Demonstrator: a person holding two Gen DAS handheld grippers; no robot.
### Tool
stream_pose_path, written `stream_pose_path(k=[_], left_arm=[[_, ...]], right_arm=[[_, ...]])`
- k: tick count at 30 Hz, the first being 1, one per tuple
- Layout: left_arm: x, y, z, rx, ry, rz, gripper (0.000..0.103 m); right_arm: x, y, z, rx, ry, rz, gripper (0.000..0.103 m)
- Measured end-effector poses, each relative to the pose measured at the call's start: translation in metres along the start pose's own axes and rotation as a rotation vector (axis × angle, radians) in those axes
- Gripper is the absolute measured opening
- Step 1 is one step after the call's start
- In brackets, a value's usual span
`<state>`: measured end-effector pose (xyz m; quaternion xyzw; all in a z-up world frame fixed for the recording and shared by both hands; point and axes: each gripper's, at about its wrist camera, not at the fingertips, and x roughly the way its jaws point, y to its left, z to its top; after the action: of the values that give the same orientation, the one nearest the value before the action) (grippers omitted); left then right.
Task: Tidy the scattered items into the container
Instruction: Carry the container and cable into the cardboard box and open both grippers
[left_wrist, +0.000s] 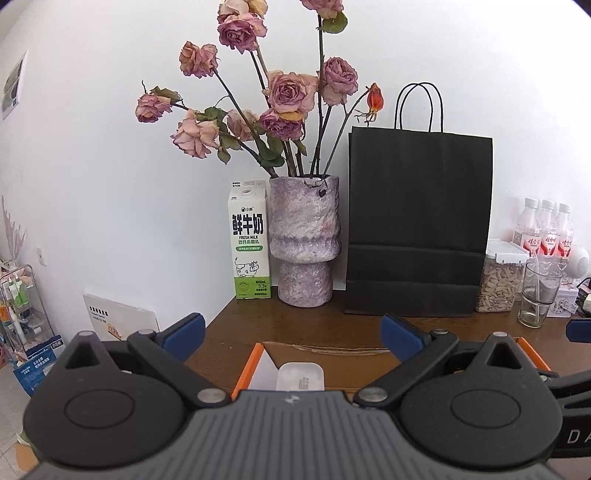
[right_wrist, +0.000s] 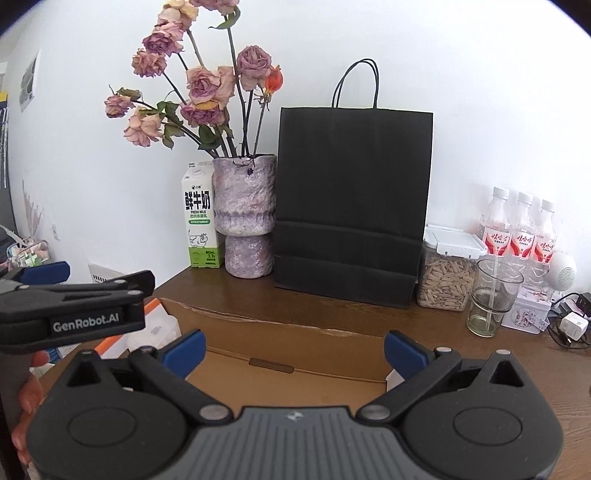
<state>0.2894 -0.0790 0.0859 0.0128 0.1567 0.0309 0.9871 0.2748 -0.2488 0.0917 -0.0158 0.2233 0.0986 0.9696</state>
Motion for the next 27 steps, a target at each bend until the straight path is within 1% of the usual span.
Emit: stream_pose_path(k=[3, 7, 12, 21, 27], left_arm=[[-0.011, 0.001, 0.003, -0.008, -0.005, -0.016, 0.103], [-0.031, 0.002, 0.006, -0.001, -0.032, -0.005, 0.103], [-0.053, 0.005, 0.006, -0.007, -0.034, -0.014, 0.103], [-0.095, 0.018, -0.002, -0.004, -0.043, -0.016, 0.103], [-0.12, 0.031, -0.017, -0.003, -0.04, -0.018, 0.103]], right_arm=[[-0.009, 0.0, -0.001, -0.003, -0.003, -0.001, 0.103], [-0.028, 0.002, -0.003, -0.012, -0.016, -0.005, 0.103], [-0.055, 0.004, -0.008, -0.016, -0.029, -0.016, 0.103], [-0.102, 0.012, -0.021, -0.023, -0.047, -0.026, 0.103], [-0.138, 0.016, -0.038, -0.018, -0.07, -0.036, 0.103]])
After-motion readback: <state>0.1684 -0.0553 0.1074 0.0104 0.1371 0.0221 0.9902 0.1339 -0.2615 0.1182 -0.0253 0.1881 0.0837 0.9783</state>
